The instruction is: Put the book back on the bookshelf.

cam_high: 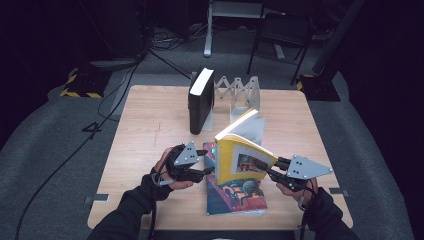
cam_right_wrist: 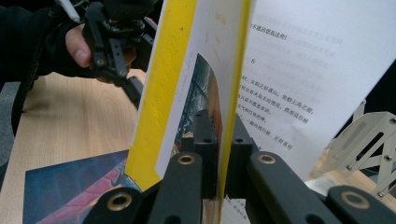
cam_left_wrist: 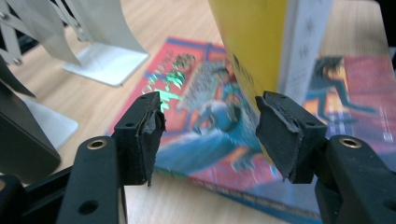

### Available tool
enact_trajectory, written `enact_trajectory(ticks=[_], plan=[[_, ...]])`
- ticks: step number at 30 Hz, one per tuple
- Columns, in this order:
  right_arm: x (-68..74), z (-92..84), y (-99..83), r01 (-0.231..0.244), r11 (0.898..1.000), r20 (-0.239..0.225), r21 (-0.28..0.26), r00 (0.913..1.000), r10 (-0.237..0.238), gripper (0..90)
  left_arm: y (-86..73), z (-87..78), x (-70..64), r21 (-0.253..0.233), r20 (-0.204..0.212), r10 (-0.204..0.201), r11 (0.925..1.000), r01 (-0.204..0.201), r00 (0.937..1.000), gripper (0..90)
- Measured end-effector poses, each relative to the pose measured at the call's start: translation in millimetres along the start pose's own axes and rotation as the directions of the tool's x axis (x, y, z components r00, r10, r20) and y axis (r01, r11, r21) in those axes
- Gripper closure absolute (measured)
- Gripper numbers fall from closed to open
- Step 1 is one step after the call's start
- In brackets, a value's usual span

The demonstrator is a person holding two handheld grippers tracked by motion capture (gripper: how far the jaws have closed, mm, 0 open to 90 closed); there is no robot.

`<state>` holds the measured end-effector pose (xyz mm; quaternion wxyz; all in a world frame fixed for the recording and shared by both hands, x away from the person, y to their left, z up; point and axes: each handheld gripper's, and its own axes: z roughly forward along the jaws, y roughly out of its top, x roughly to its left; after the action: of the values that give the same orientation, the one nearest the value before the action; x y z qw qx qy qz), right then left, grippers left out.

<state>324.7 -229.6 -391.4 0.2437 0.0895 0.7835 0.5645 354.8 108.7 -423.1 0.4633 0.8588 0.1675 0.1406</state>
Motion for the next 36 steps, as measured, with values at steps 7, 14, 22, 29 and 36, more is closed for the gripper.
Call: enact_trajectory(ticks=[7,14,22,29,36], plan=[[0.9,-0.1,-0.1,0.003,1.000,0.004,-0.001,1.0000,-0.003,85.8,-12.5,10.5,-13.9,0.065,0.080,0.007,0.9978,-0.012,0.9968,33.9],[2.4,-0.9,-0.5,0.007,1.000,0.008,-0.002,0.9999,-0.007,85.5,-8.7,31.9,-28.1,0.024,0.089,-0.015,0.9996,0.013,0.9959,27.7],[2.6,-3.4,-0.6,0.021,1.000,0.001,-0.001,0.9998,-0.021,84.5,10.2,44.4,-31.1,-0.058,0.058,0.001,0.9983,0.002,0.9983,37.5],[1.0,-4.5,-1.0,0.028,1.000,0.002,0.005,0.9996,-0.028,82.2,27.7,41.0,-20.8,-0.158,0.028,0.019,0.9873,-0.014,0.9994,45.2],[-2.2,-7.1,-2.2,0.035,0.999,0.040,0.018,0.9986,-0.035,76.8,32.8,38.4,-20.9,-0.158,0.038,0.064,0.9857,-0.057,0.9972,58.4]])
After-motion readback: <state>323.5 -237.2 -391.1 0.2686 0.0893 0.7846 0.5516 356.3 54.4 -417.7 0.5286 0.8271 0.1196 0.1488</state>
